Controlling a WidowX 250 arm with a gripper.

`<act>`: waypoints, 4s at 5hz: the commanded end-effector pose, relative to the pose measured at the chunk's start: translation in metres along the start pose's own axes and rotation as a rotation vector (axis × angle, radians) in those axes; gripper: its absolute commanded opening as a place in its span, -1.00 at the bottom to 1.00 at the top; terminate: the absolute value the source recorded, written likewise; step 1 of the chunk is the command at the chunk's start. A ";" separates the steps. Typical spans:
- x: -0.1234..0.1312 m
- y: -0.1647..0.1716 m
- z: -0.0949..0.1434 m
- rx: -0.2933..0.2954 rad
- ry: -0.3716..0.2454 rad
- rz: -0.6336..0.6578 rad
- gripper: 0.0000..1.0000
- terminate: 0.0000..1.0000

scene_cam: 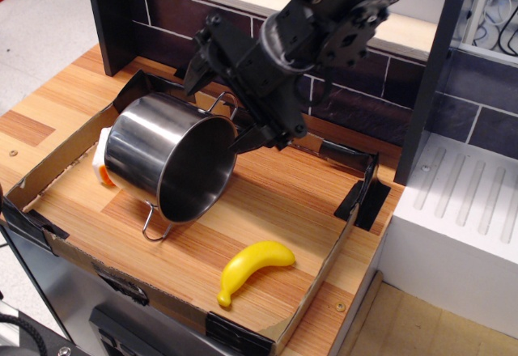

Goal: Upright metal pot

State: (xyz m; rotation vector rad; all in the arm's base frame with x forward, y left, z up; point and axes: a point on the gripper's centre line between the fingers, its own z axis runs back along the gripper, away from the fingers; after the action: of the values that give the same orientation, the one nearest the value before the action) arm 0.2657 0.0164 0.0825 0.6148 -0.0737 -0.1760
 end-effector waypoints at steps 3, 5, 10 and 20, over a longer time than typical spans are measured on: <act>0.013 0.017 -0.025 0.062 0.011 -0.012 1.00 -1.00; 0.015 0.009 -0.024 0.064 -0.060 -0.048 -1.00 -1.00; 0.034 0.033 0.001 -0.362 -0.321 0.201 -1.00 -1.00; 0.035 0.082 0.072 -0.318 -0.339 0.324 1.00 -1.00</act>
State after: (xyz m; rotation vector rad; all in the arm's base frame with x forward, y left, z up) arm 0.2967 0.0299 0.1718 0.2385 -0.4037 0.0221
